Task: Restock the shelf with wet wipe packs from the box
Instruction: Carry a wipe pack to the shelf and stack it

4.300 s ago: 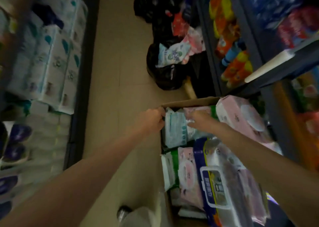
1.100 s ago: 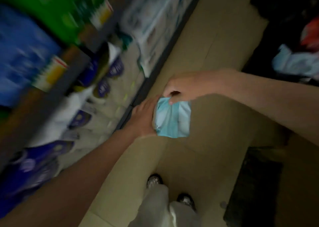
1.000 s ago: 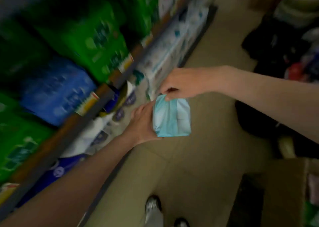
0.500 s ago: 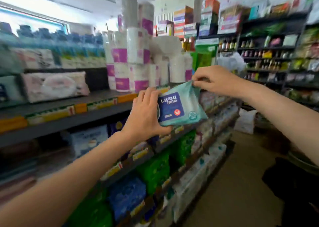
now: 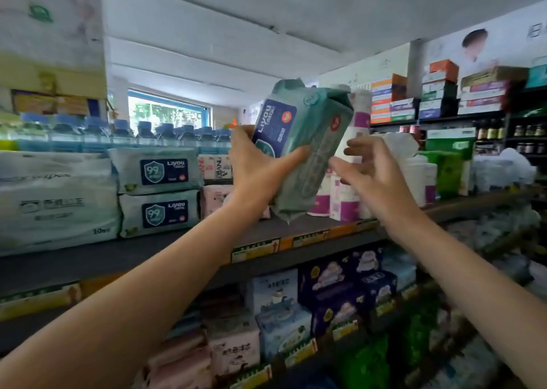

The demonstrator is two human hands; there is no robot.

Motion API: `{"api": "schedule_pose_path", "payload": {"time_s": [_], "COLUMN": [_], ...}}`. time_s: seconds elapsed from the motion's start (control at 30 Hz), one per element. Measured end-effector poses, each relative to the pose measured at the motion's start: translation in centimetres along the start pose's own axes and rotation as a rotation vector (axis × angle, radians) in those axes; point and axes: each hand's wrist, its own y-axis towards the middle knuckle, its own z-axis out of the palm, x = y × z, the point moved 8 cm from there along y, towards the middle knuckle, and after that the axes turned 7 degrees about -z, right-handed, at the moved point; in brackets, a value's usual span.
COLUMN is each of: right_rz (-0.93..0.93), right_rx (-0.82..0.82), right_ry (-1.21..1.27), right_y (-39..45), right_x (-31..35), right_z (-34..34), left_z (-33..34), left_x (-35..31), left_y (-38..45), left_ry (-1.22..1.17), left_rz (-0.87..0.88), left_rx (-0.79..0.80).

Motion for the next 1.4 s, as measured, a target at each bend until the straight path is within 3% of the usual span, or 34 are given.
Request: {"api": "schedule_pose_path", "payload": {"time_s": [0.07, 0.2, 0.33, 0.5, 0.6, 0.73, 0.87, 0.97, 1.07, 1.13, 1.2, 1.23, 1.33, 1.4], "right_rz": [-0.200, -0.631, -0.698, -0.818, -0.859, -0.842, -0.845, -0.894, -0.985, -1.083, -0.994, -0.839, -0.384, -0.279], "right_rx": [0.077, 0.012, 0.021, 0.037, 0.237, 0.465, 0.665, 0.760, 0.773, 0.629, 0.400, 0.354, 0.500, 0.449], "right_ry": [-0.202, -0.647, -0.969, -0.710, -0.498, -0.340, -0.262, -0.230, -0.234, -0.233, -0.056, 0.101, 0.572, 0.715], "right_y": [-0.1, -1.5, -0.7, 2.4, 5.2, 8.0, 8.2, 7.4, 8.1, 9.8, 12.2, 13.3, 13.6, 13.2], "right_x": [2.7, 6.4, 4.4, 2.5, 1.4, -0.4, -2.6, -3.7, -3.2, -1.1, 1.2, 1.6, 1.8, 1.6], "right_z": [4.4, 11.5, 17.0, 20.1, 21.7, 23.5, 27.4, 29.9, 30.4, 29.3, 27.4, 26.9, 28.1, 27.9], "left_z": [-1.9, -4.6, -7.4, -10.1, -13.0, -19.4, -20.0, -19.7, -19.9, -19.9, -19.3, -18.5, -16.0, -14.5], "left_x": [1.2, 4.6, 6.8, 7.8, 8.7, 10.4, 12.0, 13.2, 13.9, 13.6, 13.0, 12.8, 12.5, 12.5], "left_y": [0.4, 1.4, 2.9, 3.1, 3.6, 5.2, 6.9, 6.8, 6.8, 7.4, 8.1, 8.3, 8.7, 8.9], "left_ry": [-0.248, -0.619, -0.673, -0.477, -0.190, 0.188, 0.318, 0.384, 0.452, 0.381, 0.154, 0.012, -0.314, -0.411], "left_rz": [-0.204, -0.613, -0.750, -0.798, -0.803, -0.722, -0.613, -0.631, -0.644, -0.636, -0.592, -0.561, -0.499, -0.490], "left_rx": [-0.036, -0.149, -0.081, -0.010, 0.059, -0.060, -0.013, 0.027, 0.074, 0.102, 0.088, 0.079, 0.049, 0.061]}}
